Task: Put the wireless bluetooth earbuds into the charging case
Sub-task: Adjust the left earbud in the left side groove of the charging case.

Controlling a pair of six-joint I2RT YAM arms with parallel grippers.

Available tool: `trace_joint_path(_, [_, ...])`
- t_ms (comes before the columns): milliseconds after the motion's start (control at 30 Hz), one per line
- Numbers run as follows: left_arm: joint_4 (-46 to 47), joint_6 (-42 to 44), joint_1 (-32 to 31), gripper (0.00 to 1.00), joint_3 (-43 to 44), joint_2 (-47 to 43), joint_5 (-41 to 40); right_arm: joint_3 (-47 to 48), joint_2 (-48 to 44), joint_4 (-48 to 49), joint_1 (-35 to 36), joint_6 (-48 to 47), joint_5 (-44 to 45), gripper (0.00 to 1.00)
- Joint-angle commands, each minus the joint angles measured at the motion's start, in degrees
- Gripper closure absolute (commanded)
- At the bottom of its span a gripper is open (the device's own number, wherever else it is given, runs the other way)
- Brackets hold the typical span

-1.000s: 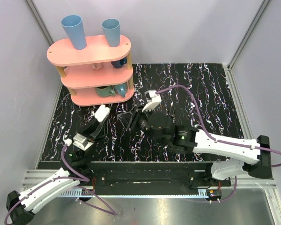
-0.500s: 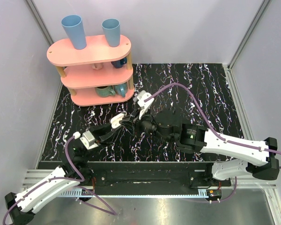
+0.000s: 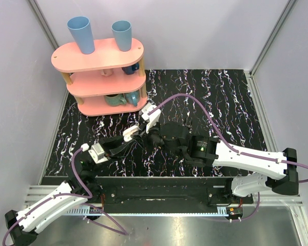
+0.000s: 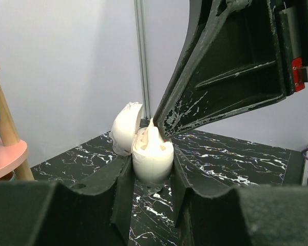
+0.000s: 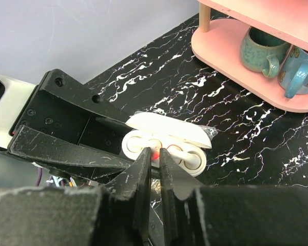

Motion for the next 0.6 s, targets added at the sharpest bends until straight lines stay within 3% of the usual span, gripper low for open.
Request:
trace_joint_path(0, [2.7,-0.6,-0.1,1.00,2.3,0.0,1.2,1.0,0.1,3.2,0.0,0.1,1.4,0.82])
trace_joint_path(567, [3.5,-0.4,-0.1,1.00,1.7,0.3,0.3,0.6,1.4,4.7,0.0,-2.7,-5.9,0.86])
